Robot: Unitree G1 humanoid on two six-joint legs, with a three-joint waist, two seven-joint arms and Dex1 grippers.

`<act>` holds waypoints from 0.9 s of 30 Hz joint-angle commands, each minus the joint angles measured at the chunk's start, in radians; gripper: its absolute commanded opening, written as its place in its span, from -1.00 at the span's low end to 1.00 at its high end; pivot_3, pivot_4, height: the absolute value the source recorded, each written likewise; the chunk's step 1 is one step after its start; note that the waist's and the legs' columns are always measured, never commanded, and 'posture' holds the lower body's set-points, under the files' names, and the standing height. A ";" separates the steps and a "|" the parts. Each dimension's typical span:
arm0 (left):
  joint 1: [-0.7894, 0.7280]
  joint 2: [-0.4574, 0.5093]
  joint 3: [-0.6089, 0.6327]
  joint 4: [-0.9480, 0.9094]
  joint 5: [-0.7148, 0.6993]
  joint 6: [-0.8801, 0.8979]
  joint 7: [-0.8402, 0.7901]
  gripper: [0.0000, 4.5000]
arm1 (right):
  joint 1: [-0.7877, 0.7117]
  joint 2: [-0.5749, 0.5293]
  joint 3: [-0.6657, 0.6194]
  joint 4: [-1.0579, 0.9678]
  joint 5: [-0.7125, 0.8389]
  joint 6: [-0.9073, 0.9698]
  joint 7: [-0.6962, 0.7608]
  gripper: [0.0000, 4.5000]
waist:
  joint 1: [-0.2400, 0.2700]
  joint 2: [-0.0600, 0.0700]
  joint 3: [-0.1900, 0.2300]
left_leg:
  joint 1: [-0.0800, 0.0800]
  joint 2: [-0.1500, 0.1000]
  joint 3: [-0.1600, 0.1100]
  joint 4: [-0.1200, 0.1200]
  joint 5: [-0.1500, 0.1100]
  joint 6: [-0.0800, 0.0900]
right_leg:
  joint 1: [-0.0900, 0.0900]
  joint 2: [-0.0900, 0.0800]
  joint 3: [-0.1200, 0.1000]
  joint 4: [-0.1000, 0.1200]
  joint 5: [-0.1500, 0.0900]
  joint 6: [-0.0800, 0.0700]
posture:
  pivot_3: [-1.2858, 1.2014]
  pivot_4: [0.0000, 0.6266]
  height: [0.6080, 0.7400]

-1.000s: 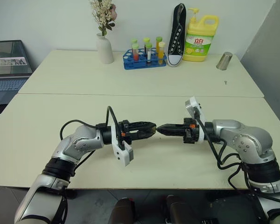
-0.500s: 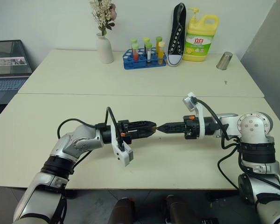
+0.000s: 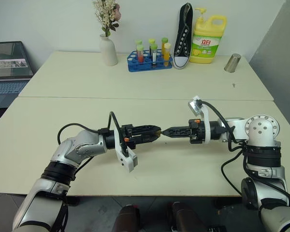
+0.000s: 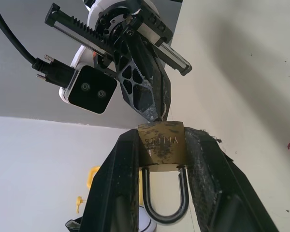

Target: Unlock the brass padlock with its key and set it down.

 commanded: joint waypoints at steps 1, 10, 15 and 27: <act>-0.009 0.007 -0.008 -0.009 -0.011 0.000 0.011 -0.57 | -0.006 -0.010 0.012 -0.080 0.006 -0.047 0.022 -1.00 | 0.000 0.000 0.000 | 0.000 0.000 0.000 0.000 0.000 0.000 | 0.000 0.000 0.000 0.000 0.000 0.000 | 0.03 -0.52 1.00; 0.002 0.010 -0.009 -0.020 -0.043 0.034 0.007 -0.57 | 0.130 -0.106 0.078 -0.258 -0.079 -0.290 0.109 0.04 | 0.000 0.000 0.000 | 0.000 0.000 0.000 0.000 0.000 0.000 | 0.000 0.000 0.000 0.000 0.000 0.000 | 0.03 -0.52 1.00; -0.002 0.014 -0.014 -0.027 -0.064 0.044 -0.002 -0.57 | 0.242 -0.212 0.193 -0.378 -0.270 -0.584 0.202 0.84 | 0.001 0.000 0.000 | -0.001 0.000 0.000 0.000 0.000 0.000 | 0.000 0.000 -0.001 -0.001 -0.001 0.002 | 0.03 -0.52 1.00; -0.046 0.003 -0.045 -0.003 -0.075 0.030 -0.010 -0.57 | 0.193 -0.063 0.196 -0.316 -0.228 -0.555 0.135 0.85 | -0.001 0.000 0.000 | 0.001 0.000 0.001 0.000 0.000 0.000 | 0.000 0.001 -0.001 0.000 0.000 0.000 | 0.03 -0.52 1.00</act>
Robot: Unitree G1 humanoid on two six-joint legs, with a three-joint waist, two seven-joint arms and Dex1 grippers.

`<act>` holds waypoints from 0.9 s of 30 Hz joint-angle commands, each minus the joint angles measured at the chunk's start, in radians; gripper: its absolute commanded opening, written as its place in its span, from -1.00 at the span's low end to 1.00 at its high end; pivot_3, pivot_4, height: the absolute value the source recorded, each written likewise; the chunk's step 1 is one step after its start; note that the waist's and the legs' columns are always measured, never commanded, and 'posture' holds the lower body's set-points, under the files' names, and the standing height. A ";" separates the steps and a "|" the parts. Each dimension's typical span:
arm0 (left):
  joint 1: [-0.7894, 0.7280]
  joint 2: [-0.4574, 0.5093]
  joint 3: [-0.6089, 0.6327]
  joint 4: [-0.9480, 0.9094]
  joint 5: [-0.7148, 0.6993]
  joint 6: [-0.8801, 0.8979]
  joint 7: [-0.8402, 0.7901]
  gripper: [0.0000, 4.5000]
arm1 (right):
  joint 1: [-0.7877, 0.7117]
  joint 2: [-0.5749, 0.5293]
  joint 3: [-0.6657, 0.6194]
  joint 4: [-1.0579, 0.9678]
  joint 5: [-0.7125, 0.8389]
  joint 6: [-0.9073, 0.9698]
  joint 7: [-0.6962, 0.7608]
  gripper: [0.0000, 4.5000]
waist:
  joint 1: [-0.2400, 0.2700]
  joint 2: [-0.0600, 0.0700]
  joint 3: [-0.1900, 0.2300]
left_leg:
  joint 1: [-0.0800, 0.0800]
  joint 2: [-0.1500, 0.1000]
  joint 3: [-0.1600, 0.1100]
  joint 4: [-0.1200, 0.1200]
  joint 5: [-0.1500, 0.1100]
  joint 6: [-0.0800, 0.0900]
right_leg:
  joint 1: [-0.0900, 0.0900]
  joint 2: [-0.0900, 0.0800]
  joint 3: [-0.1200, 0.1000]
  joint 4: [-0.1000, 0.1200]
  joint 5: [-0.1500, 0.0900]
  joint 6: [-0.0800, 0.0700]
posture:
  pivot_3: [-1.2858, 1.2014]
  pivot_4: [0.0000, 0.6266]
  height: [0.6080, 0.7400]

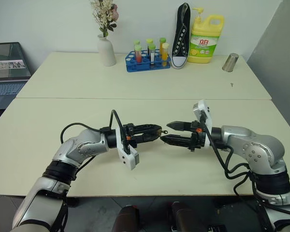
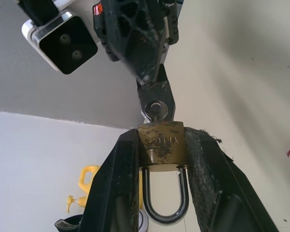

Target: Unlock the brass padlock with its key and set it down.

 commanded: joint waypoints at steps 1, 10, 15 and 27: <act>-0.025 -0.003 -0.003 -0.009 -0.028 -0.013 0.008 -0.57 | -0.037 0.035 -0.004 0.006 0.028 0.014 -0.022 0.85 | 0.000 0.000 0.000 | 0.000 0.000 0.000 0.000 0.000 0.000 | 0.000 0.000 0.000 0.000 0.000 0.000 | 0.03 -0.52 1.00; -0.016 -0.002 0.001 -0.020 -0.025 -0.009 0.007 -0.57 | -0.052 0.050 0.028 0.034 0.017 0.019 -0.019 0.59 | 0.001 0.000 0.000 | 0.000 0.000 -0.001 0.000 0.000 0.000 | 0.000 0.000 0.000 0.000 0.000 0.000 | 0.03 -0.52 1.00; -0.010 -0.001 0.004 -0.025 -0.025 -0.007 0.008 -0.57 | -0.060 0.054 0.025 0.045 0.020 0.018 -0.018 -0.23 | 0.001 0.000 0.000 | 0.000 0.000 -0.001 0.000 0.000 0.000 | 0.000 0.000 0.000 0.000 0.000 0.000 | 0.03 -0.52 1.00; -0.004 -0.001 0.002 -0.027 -0.029 -0.010 0.008 -0.57 | -0.059 0.044 0.033 0.039 0.017 0.011 0.000 -0.93 | 0.001 0.000 0.000 | 0.000 0.000 -0.001 0.000 0.000 0.000 | 0.000 0.000 0.000 0.000 0.000 0.000 | 0.03 -0.52 1.00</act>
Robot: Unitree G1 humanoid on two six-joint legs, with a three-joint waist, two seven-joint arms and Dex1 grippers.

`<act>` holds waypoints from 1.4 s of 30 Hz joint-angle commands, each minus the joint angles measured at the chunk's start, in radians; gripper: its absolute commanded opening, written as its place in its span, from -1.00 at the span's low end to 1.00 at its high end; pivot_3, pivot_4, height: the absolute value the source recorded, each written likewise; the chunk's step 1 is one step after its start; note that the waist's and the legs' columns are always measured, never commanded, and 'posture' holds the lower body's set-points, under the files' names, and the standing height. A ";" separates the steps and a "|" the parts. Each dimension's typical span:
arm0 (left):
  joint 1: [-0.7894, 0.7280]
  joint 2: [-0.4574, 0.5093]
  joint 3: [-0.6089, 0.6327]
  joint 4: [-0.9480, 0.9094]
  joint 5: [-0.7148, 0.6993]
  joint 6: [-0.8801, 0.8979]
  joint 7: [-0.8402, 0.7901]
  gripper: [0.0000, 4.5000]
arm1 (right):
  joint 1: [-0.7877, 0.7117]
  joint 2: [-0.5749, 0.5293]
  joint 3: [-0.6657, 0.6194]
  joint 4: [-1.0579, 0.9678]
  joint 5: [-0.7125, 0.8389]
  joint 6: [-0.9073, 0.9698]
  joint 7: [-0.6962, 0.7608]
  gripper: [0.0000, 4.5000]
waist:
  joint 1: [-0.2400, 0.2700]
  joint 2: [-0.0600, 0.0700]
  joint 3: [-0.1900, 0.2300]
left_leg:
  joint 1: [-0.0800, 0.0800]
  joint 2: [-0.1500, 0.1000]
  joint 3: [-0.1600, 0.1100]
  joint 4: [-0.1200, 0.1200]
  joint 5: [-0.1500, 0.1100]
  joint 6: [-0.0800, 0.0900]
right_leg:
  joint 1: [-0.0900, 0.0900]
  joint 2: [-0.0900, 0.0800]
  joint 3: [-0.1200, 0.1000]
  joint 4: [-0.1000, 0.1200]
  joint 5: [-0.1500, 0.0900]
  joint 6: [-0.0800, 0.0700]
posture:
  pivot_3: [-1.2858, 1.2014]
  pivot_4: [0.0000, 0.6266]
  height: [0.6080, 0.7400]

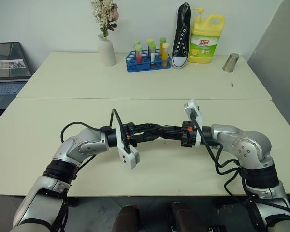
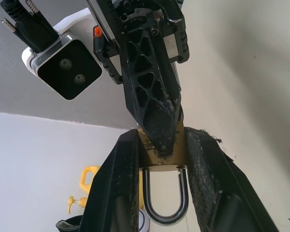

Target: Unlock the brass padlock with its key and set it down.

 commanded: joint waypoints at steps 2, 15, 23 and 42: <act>-0.003 0.002 -0.007 -0.029 -0.043 -0.013 0.001 -0.57 | -0.020 -0.004 -0.006 -0.021 0.008 -0.013 0.012 -0.93 | 0.000 0.000 0.000 | 0.000 0.000 0.000 0.000 0.000 0.000 | 0.000 0.000 0.000 0.000 0.000 0.000 | 0.03 -0.52 1.00; 0.054 0.039 -0.036 -0.124 -0.219 0.015 -0.077 0.76 | -0.019 -0.032 -0.010 0.000 -0.030 -0.038 0.027 -0.93 | -0.001 0.000 0.000 | 0.000 0.000 0.000 0.000 0.000 0.000 | 0.000 0.000 0.000 0.000 0.000 0.000 | 0.03 -0.52 1.00; 0.085 0.046 -0.011 -0.221 -0.421 0.203 -0.140 1.00 | -0.003 -0.081 -0.001 0.007 -0.073 -0.085 0.061 -0.93 | -0.001 0.000 0.000 | 0.000 0.000 0.000 0.000 0.000 0.000 | 0.000 0.000 0.000 0.000 0.000 0.000 | 0.03 -0.52 1.00; 0.093 -0.055 0.024 -0.346 -0.899 1.149 -0.552 -1.00 | 0.025 -0.114 -0.001 -0.081 -0.074 -0.162 0.127 -0.93 | -0.002 0.000 0.000 | 0.000 0.000 0.000 0.000 0.000 0.000 | 0.000 0.005 0.001 0.000 -0.003 0.004 | 0.03 -0.52 1.00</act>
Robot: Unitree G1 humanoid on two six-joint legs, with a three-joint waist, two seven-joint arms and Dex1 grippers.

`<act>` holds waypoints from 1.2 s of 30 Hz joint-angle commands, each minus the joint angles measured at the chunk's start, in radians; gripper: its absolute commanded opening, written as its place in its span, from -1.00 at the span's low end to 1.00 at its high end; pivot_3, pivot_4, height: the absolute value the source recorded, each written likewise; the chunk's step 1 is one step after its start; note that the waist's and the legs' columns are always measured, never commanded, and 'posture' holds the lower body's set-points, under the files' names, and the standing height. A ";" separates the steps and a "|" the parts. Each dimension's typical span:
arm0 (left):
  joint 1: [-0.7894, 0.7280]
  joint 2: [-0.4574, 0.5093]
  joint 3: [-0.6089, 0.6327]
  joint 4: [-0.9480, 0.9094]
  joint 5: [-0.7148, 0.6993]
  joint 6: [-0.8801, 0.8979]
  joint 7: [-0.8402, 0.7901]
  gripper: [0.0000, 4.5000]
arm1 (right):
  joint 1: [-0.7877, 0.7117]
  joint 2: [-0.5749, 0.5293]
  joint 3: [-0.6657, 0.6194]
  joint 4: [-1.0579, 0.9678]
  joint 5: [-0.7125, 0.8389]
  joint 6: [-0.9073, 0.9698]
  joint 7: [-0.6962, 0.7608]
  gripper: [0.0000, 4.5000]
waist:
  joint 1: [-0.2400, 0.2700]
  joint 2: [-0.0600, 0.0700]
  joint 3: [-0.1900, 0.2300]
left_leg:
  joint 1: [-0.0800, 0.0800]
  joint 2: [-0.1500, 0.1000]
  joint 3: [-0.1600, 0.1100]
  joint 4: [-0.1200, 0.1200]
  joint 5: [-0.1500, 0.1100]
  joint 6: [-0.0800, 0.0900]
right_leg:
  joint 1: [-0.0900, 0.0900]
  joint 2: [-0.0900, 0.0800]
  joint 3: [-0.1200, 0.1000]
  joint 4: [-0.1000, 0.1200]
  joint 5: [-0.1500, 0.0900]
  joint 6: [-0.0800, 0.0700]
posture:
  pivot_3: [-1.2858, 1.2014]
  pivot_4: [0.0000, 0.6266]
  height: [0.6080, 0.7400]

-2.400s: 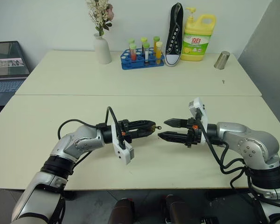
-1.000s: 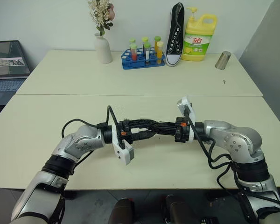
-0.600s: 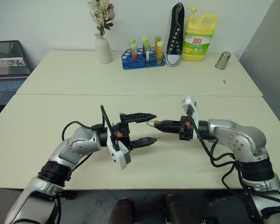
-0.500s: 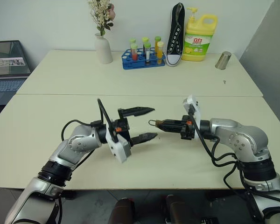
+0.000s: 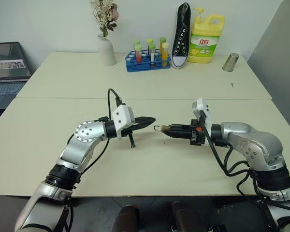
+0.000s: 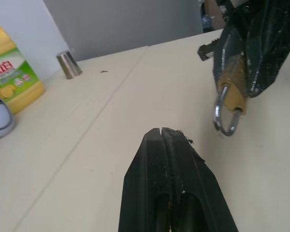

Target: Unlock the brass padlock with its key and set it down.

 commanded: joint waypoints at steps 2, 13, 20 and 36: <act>0.023 -0.019 0.026 -0.113 -0.052 0.108 -0.051 -1.00 | 0.005 0.007 -0.030 -0.044 0.033 -0.006 -0.003 -0.93 | 0.000 0.000 0.000 | 0.000 0.000 -0.001 0.000 0.000 0.000 | 0.000 0.000 0.001 0.000 0.000 0.000 | 0.03 -0.52 1.00; 0.068 -0.012 0.093 -0.192 -0.088 0.236 -0.113 -1.00 | 0.007 -0.004 -0.021 -0.025 0.019 -0.012 0.000 -0.93 | 0.001 0.000 0.000 | 0.000 0.000 -0.001 0.000 0.000 0.000 | 0.000 0.000 0.001 0.000 0.000 0.000 | 0.03 -0.52 1.00; 0.085 -0.022 0.144 -0.248 -0.156 0.358 -0.117 -1.00 | 0.005 -0.003 -0.008 -0.011 0.000 -0.021 0.006 -0.93 | 0.000 0.000 0.000 | 0.000 0.000 -0.001 0.000 0.000 0.000 | 0.000 0.000 0.001 0.000 0.000 0.000 | 0.03 -0.52 1.00; 0.026 -0.094 0.190 -0.247 -0.167 0.457 -0.065 -1.00 | 0.014 -0.004 0.003 -0.021 -0.005 -0.022 0.017 -0.93 | 0.000 0.000 0.000 | 0.000 0.000 -0.001 0.000 0.000 0.000 | 0.000 0.000 0.002 0.000 0.000 0.000 | 0.03 -0.52 1.00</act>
